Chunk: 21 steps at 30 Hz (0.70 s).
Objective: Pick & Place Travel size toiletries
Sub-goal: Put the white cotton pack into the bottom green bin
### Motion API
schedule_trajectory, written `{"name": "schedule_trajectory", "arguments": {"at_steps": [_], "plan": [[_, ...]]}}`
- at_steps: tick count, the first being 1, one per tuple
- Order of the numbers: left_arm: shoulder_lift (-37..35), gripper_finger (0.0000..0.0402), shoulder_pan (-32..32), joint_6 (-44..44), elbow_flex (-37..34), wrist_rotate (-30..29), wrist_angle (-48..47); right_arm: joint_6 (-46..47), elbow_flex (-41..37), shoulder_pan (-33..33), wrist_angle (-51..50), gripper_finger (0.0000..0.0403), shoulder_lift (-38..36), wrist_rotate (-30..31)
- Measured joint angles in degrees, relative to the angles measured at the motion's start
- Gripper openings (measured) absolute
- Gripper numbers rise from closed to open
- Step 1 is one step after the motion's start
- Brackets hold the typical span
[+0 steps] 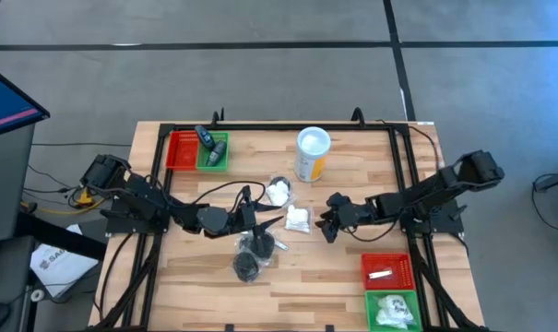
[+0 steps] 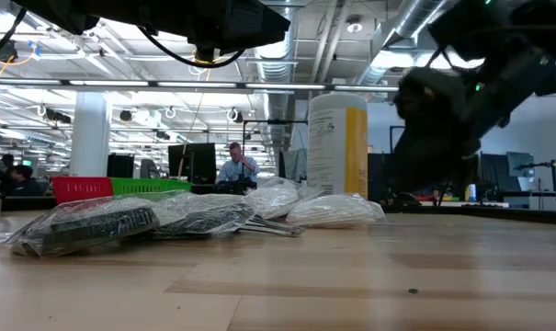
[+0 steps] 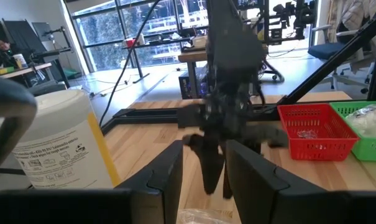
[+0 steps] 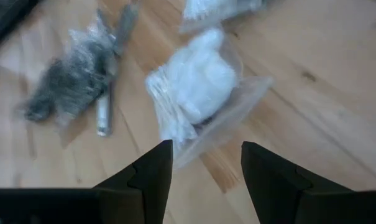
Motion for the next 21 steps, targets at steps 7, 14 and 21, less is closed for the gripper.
{"name": "schedule_trajectory", "arguments": {"at_steps": [7,14,21], "plan": [[0.00,0.0113,0.00,-0.02,-0.09,0.02,-0.01,-1.48,-0.02,-4.08,8.43,0.0184,8.28,-4.76],[0.00,0.0113,0.00,-0.42,-1.48,0.03,0.07,-3.51,0.09,-6.39,17.64,0.0179,13.44,-9.30],[0.00,0.0113,0.00,-0.84,-2.95,0.00,-0.04,-4.71,0.17,-8.28,20.35,0.0101,16.03,-12.20]]}}
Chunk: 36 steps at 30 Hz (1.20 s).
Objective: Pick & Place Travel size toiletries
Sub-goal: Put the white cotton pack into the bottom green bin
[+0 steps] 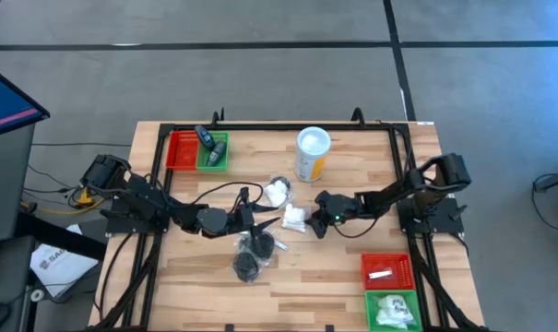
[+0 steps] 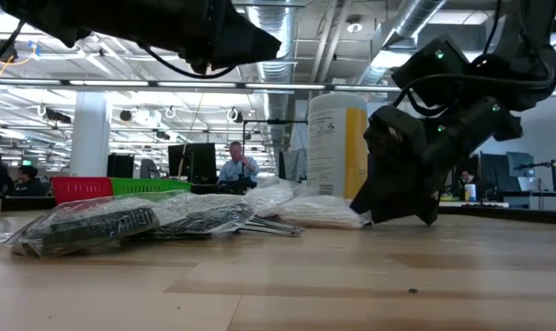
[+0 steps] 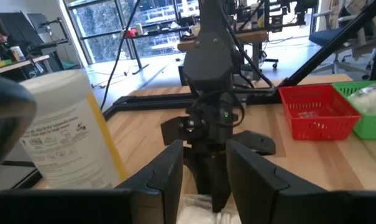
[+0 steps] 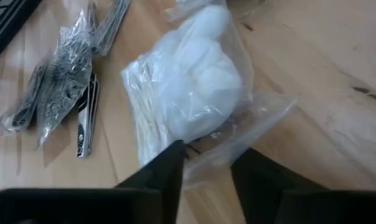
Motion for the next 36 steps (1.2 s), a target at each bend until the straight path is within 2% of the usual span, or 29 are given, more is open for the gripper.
{"name": "schedule_trajectory", "arguments": {"at_steps": [3,5,14,26,30,36], "plan": [[0.00,0.0113,0.21,-0.89,-0.31,0.00,0.15,-2.02,0.00,-0.22,-0.07,0.0035,0.06,-1.53],[0.00,0.0113,0.28,-1.06,-0.46,-0.01,-0.01,-2.51,-0.02,-0.22,-0.24,0.0011,-0.15,-1.86],[0.00,0.0113,0.59,-1.06,-0.46,-0.01,0.12,-3.25,-0.05,-0.19,-0.37,0.0003,-0.29,-2.45],[0.00,0.0113,0.59,-2.30,-0.46,-0.01,0.12,-4.81,-0.02,-0.07,1.76,0.0001,-1.03,-8.29],[0.00,0.0113,0.59,-2.35,-0.46,-0.01,0.09,-6.96,-0.02,0.43,0.43,0.0000,-4.38,-9.74],[0.00,0.0113,0.59,-2.35,-0.44,-0.01,0.09,-8.91,-0.02,1.92,-7.13,0.0000,-12.63,-9.83]]}}
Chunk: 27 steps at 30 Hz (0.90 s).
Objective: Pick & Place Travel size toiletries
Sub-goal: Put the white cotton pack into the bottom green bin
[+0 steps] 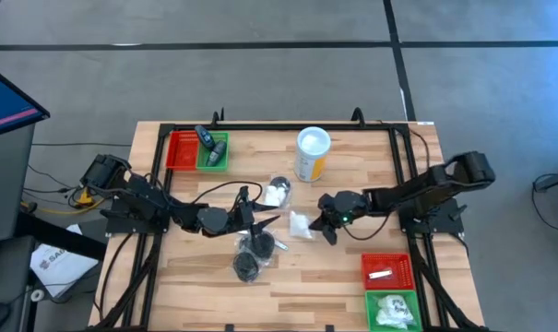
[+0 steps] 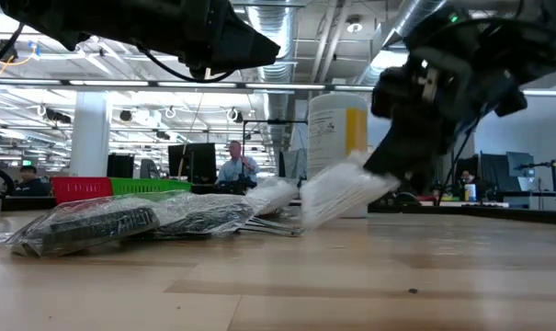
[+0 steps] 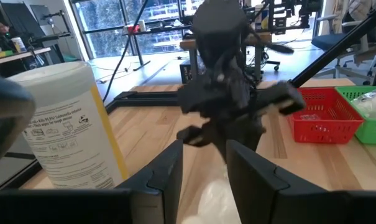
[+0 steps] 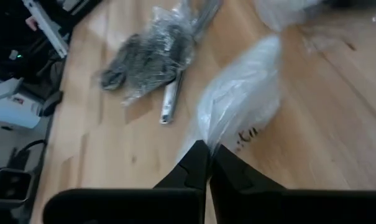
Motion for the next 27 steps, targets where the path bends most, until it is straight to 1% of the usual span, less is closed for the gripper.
{"name": "schedule_trajectory", "arguments": {"at_steps": [4,12,19,23,27], "plan": [[0.00,0.0113,0.00,0.00,0.02,0.00,0.01,-0.43,0.00,1.55,-5.18,0.0000,-5.54,-0.01],[0.00,0.0113,0.00,-0.04,0.02,0.00,0.00,-0.37,0.02,5.13,-19.13,0.0000,-16.70,0.07],[0.00,0.0113,0.00,-0.24,0.02,-0.02,0.00,1.60,0.02,8.63,-27.91,0.0000,-26.19,0.42],[0.00,0.0113,0.00,-0.24,0.02,0.00,0.00,3.74,1.63,10.22,-35.90,0.0000,-29.47,0.87],[0.00,0.0113,0.02,-0.24,0.02,-0.01,0.01,4.33,5.84,12.94,-45.75,0.0000,-30.44,3.22]]}}
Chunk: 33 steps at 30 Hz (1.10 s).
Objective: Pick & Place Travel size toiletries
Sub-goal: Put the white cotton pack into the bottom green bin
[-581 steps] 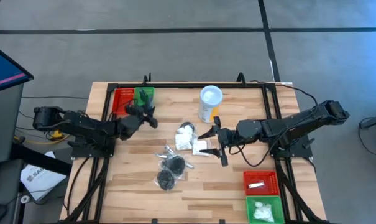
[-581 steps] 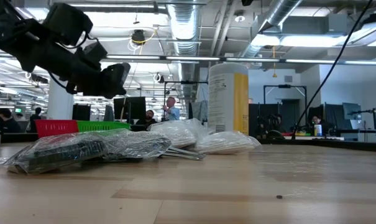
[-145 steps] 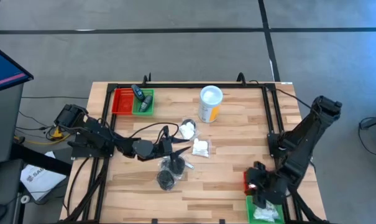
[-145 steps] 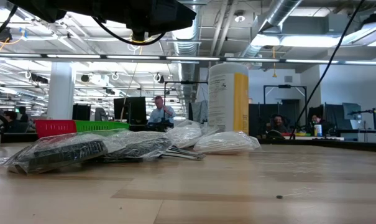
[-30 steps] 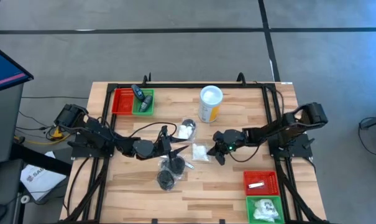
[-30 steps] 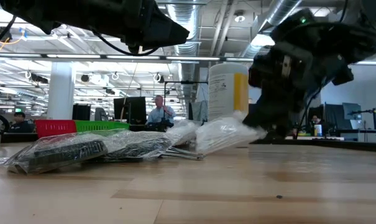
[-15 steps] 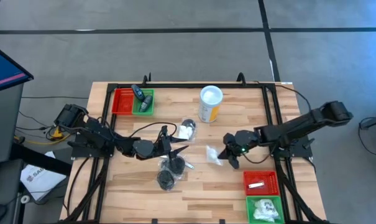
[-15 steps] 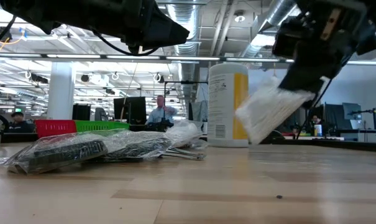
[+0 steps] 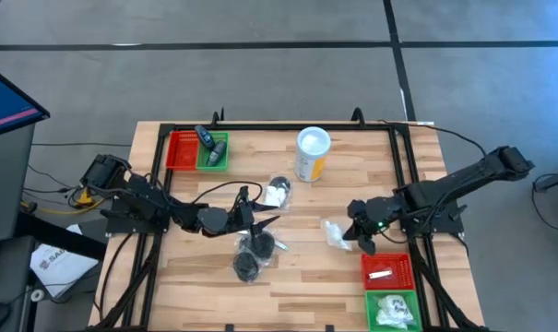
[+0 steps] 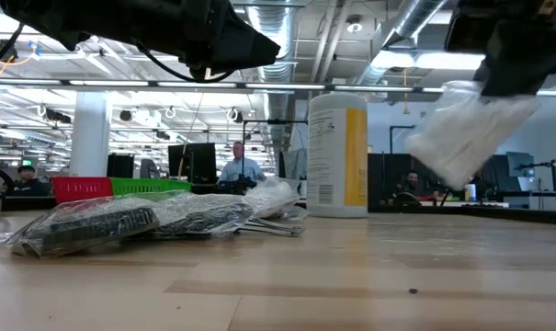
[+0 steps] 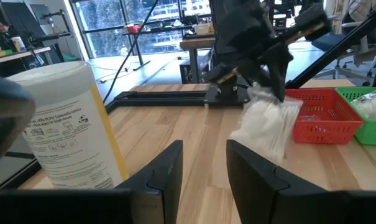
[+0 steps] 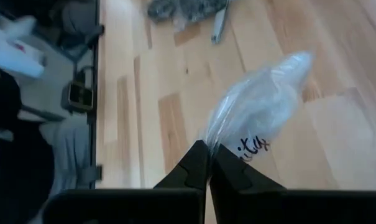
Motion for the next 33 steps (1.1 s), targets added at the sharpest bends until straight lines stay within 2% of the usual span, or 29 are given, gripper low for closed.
{"name": "schedule_trajectory", "arguments": {"at_steps": [6,15,22,33], "plan": [[0.00,0.0113,0.00,-0.01,0.00,0.00,-0.01,0.57,7.23,5.00,-11.64,0.0000,-0.06,0.39],[0.00,0.0113,-0.01,-0.02,0.02,0.00,0.01,9.27,14.91,14.10,-24.80,0.0000,-0.06,0.59],[0.00,0.0113,-0.02,-0.75,0.02,0.01,0.01,18.08,15.79,21.37,-28.62,0.0000,-0.04,0.63],[0.00,0.0113,0.22,-1.51,0.02,0.00,0.01,31.90,15.79,32.40,-28.62,0.0000,-0.02,0.85]]}}
